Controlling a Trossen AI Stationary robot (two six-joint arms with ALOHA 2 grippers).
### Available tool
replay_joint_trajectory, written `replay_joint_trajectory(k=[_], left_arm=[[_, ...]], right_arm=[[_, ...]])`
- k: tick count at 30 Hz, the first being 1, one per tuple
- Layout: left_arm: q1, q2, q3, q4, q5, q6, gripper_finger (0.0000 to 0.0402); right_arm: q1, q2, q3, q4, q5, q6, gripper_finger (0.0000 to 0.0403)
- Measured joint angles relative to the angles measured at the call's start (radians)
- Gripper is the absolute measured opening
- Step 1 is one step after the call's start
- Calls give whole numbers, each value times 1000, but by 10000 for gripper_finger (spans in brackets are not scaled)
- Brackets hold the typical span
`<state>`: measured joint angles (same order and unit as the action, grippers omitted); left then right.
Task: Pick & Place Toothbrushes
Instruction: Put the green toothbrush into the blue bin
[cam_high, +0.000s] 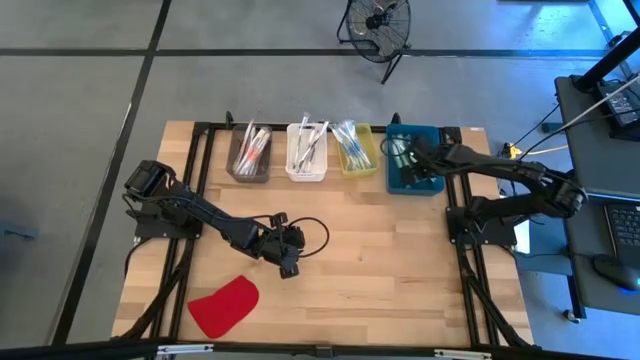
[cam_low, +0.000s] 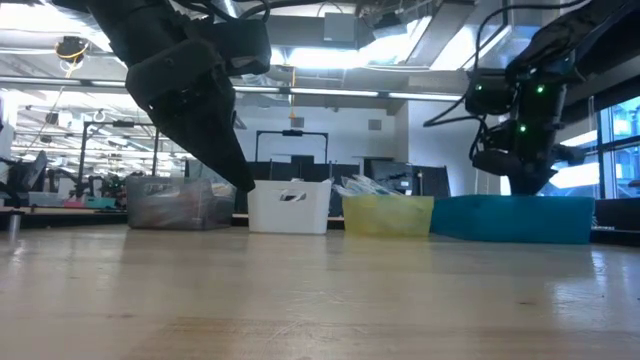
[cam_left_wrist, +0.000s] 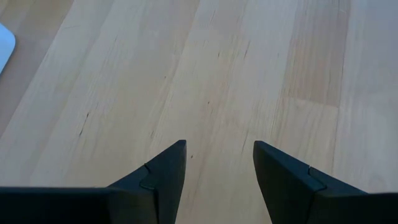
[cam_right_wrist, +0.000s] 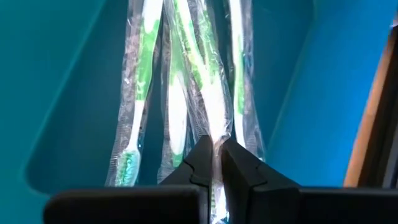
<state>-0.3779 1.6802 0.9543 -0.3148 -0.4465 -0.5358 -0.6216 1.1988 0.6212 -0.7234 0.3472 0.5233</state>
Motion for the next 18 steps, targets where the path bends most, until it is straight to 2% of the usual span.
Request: replay_joint_trajectory(k=[6, 10, 13, 18], left_arm=[[0, 0, 0, 9, -2, 15, 182], [-8, -2, 0, 120, -29, 123, 182], [-9, -15, 0, 175, 10, 211, 182], [-8, -36, 0, 188, 22, 276, 182]], right_arm=[[0, 64, 0, 34, -8, -8, 29], [-4, 96, 0, 52, -24, -12, 24], [-9, 121, 0, 61, -26, -24, 21], [-13, 145, 0, 62, -27, -34, 41]])
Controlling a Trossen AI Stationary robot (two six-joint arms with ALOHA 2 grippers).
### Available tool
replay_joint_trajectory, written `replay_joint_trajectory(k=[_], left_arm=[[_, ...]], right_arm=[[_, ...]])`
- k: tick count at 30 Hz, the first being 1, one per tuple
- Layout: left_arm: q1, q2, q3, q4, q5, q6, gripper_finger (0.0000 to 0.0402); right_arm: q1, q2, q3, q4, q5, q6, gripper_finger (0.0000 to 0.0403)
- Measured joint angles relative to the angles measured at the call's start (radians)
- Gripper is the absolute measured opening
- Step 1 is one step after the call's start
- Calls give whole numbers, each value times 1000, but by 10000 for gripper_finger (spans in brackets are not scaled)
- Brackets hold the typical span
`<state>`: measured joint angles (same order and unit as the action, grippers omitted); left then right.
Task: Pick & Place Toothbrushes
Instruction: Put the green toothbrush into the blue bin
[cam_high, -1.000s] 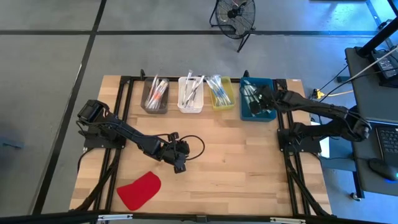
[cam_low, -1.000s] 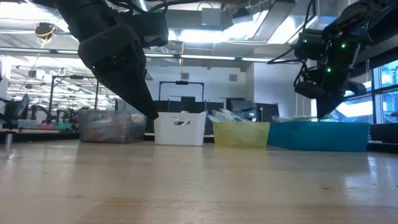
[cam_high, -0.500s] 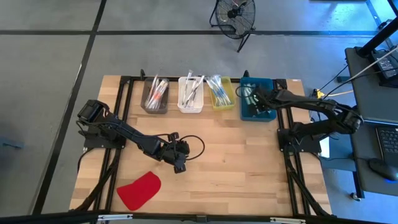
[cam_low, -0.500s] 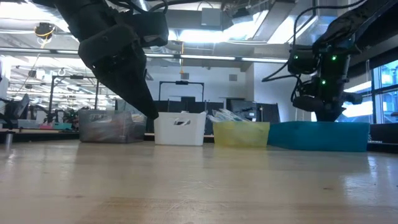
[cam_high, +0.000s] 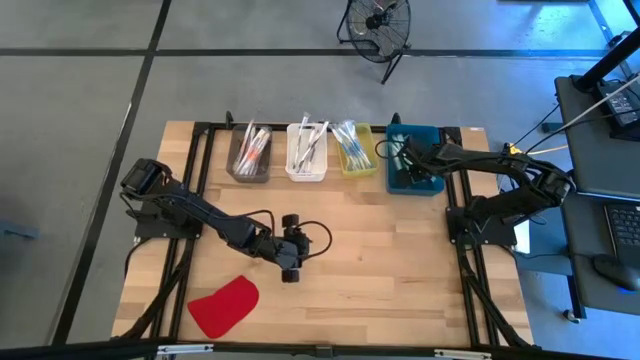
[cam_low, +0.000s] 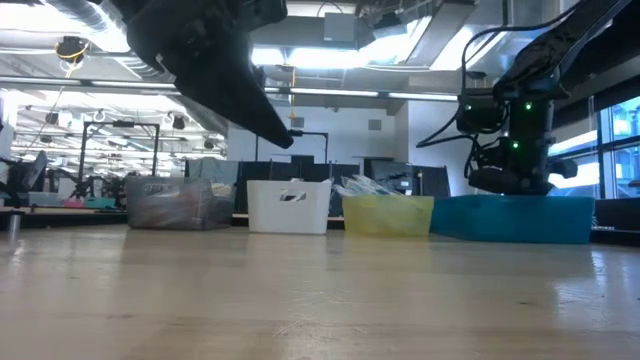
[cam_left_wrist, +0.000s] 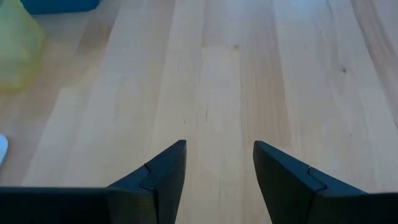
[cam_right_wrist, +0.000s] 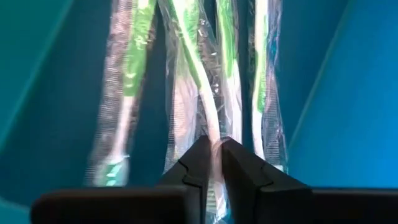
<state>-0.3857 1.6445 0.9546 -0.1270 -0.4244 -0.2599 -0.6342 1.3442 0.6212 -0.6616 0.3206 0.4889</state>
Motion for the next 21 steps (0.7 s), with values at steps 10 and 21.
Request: replay_joint_trajectory(k=[10, 21], left_arm=[[18, -2, 0, -4, -27, 41, 182], [111, -39, 0, 4, 108, 102, 182]], right_arm=[[0, 0, 0, 18, 0, -29, 124], [0, -64, 0, -18, -47, -122, 219]])
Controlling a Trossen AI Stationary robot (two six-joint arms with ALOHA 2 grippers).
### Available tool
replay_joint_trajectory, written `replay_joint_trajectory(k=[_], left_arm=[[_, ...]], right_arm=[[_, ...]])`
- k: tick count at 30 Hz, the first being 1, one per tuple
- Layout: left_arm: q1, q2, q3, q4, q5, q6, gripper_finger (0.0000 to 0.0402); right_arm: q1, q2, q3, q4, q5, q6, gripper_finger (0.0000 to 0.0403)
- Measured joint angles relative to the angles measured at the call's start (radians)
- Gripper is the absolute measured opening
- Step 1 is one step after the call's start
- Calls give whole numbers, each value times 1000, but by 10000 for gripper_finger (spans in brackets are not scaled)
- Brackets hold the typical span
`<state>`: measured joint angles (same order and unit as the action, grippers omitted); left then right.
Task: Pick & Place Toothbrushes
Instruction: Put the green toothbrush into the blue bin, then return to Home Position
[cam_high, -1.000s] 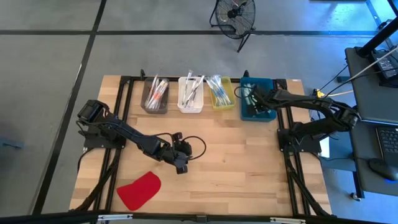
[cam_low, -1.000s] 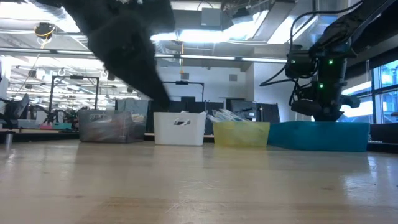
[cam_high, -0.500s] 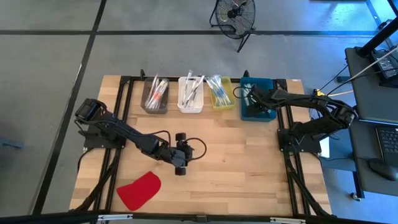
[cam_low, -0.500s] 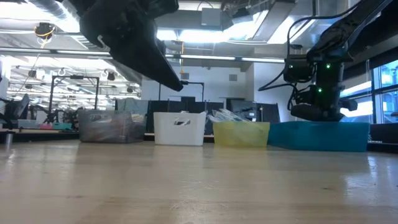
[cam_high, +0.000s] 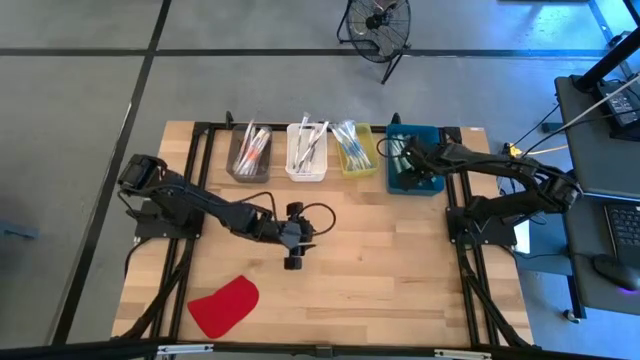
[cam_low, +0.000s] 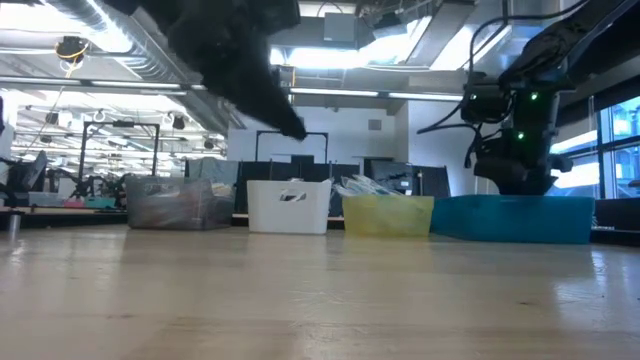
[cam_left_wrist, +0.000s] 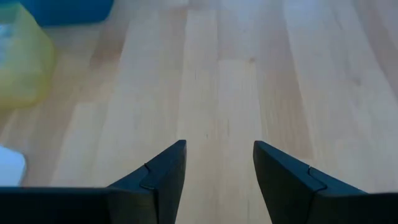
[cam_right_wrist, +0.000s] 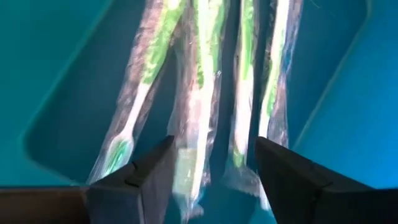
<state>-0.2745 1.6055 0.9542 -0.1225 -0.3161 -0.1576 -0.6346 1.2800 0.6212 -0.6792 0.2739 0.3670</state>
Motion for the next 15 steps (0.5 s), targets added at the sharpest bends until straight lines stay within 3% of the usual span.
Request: replay_joint_trajectory(k=[8, 15], left_arm=[[103, -107, -13, 52, 174, 126, 182], [217, -263, -227, 300, 327, 118, 182]], right_arm=[[1, -189, 0, -47, -55, -79, 246], [9, -371, 0, -23, -252, -148, 262]])
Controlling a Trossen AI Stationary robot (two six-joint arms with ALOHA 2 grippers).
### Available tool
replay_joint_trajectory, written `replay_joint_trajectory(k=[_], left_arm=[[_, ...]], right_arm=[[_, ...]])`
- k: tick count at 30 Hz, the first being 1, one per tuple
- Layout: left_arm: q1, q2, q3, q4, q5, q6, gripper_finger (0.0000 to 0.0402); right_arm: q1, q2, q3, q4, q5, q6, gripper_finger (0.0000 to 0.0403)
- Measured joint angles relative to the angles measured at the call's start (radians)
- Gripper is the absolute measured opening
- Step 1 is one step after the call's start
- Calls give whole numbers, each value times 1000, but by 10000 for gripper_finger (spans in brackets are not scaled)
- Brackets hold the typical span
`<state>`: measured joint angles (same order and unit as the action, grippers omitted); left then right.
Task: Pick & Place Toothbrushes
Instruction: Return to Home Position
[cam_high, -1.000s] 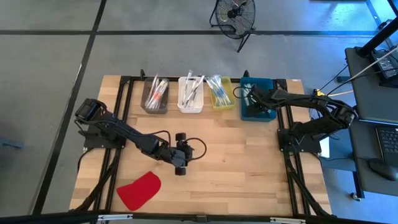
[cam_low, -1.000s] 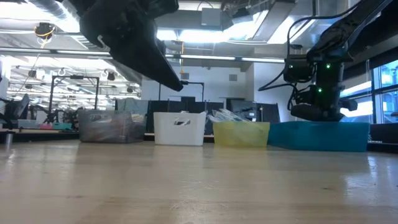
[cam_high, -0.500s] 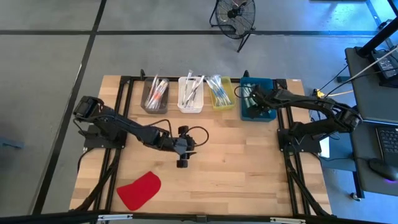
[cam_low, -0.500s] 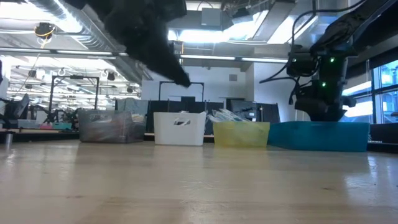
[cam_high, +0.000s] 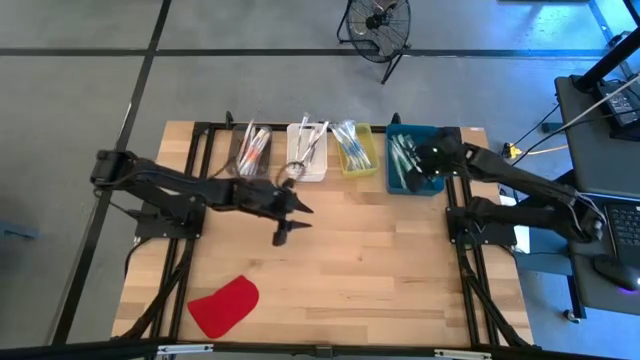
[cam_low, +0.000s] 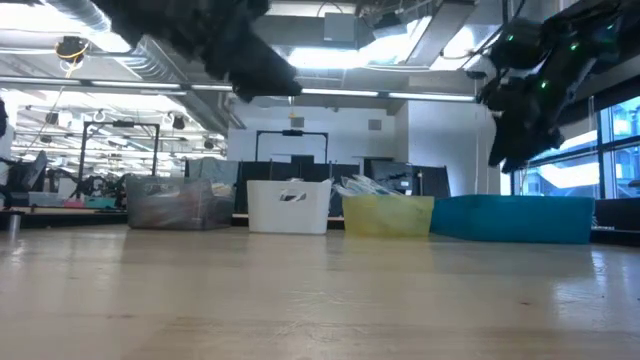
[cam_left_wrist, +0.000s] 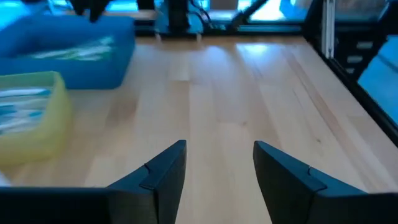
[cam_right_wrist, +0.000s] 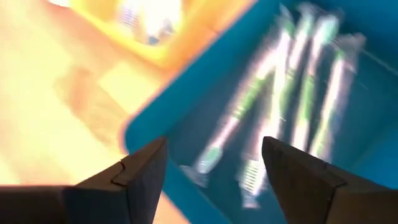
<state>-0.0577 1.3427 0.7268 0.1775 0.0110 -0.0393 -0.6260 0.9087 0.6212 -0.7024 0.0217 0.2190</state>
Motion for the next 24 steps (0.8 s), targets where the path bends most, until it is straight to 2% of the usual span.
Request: replay_joint_trajectory(k=[5, 9, 19, 24], left_arm=[[46, -149, -175, 147, 19, -6, 182], [71, -295, -288, 237, 75, -10, 182], [96, -626, -470, 247, 62, -31, 182], [96, -745, -547, 246, 60, -40, 182]], right_arm=[[78, -96, 0, 17, -87, -34, 272], [172, -158, 0, 58, -96, -52, 279], [393, -213, -2, 212, -93, -109, 293], [476, -224, -104, 424, -93, -144, 298]])
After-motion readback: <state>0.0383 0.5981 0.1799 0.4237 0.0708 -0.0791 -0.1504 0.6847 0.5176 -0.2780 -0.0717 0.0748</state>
